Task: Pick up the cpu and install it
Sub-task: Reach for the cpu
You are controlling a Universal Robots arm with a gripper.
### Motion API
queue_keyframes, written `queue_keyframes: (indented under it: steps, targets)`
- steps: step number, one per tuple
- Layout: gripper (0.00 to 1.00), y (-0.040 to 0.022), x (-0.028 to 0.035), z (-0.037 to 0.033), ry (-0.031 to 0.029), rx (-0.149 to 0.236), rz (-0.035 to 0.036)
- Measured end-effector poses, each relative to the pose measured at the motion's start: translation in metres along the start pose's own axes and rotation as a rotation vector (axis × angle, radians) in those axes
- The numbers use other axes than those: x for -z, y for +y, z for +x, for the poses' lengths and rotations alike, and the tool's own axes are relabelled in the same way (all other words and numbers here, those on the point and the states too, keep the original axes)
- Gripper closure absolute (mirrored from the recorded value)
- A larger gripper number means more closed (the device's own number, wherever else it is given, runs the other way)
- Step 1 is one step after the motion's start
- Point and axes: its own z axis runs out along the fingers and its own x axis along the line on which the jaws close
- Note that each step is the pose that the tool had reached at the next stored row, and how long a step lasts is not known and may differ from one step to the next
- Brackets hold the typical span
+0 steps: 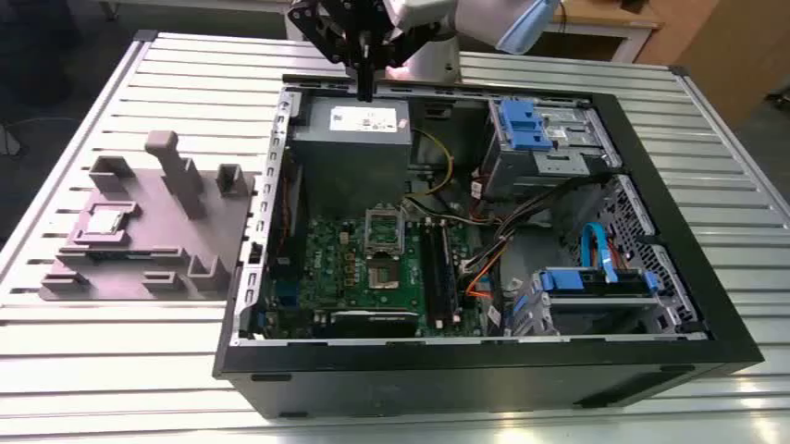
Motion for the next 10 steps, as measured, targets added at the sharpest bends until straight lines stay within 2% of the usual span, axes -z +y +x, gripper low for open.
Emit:
queue_keyframes:
  steps: [10]
  targets:
    - [0.90, -0.0001, 0.0001, 0.0016, 0.0000, 0.000, 0.0000]
